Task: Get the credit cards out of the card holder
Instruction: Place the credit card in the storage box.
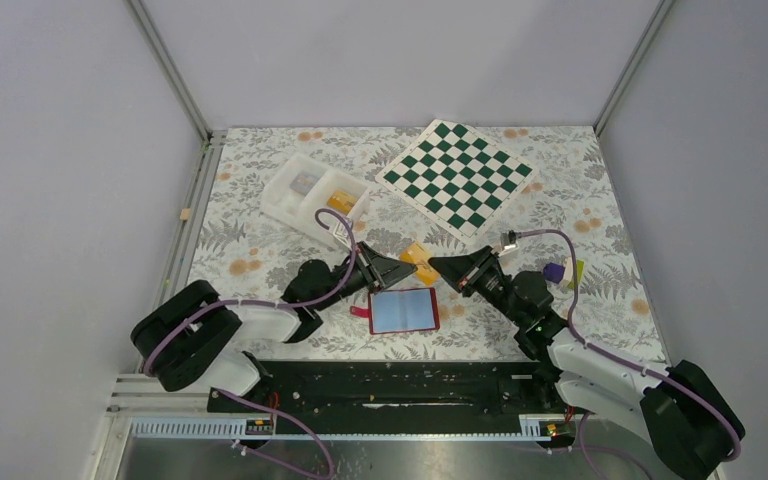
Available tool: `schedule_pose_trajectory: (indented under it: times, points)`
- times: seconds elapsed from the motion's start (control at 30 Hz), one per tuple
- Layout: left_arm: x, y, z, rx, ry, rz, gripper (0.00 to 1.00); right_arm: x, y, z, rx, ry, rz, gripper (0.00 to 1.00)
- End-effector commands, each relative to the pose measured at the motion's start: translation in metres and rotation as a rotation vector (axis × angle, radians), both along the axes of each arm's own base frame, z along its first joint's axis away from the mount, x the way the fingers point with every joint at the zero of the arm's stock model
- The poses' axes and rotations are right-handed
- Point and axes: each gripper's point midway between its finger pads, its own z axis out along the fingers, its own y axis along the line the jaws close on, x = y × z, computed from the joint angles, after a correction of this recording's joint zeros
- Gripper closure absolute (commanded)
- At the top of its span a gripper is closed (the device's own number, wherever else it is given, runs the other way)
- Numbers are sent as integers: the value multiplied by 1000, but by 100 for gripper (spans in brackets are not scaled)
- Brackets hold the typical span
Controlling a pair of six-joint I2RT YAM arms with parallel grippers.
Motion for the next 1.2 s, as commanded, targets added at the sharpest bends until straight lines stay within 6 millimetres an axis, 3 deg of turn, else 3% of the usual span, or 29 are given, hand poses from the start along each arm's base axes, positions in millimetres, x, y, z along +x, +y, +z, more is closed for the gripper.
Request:
schedule_pose_trajectory:
  times: [0.0,0.03,0.2,0.27,0.4,0.6,0.7,0.83,1.17]
  points:
    - [-3,-4,30,-97,-79,-32,96,-4,0,6,11,-21,8,100]
    - [-3,-4,29,-100,-71,-30,100,-4,0,6,11,-20,5,100]
    - [-1,3,26,-107,-56,-5,100,-3,-5,0,-6,-10,-18,100]
    - [3,7,23,-99,-46,12,100,-3,-5,-1,-9,-11,-18,91]
    - [22,28,17,-62,-23,71,100,-6,-9,-4,-18,-14,-28,54]
    - [70,76,0,114,15,184,100,-11,-19,-2,-84,-35,-51,3]
    - [94,105,-13,229,64,237,100,-16,-24,2,-128,-54,-52,1]
    - [125,135,-14,289,111,271,100,-21,-31,6,-179,-79,-58,0]
    - [186,165,-26,376,217,376,100,-28,-35,-5,-233,-79,-45,0]
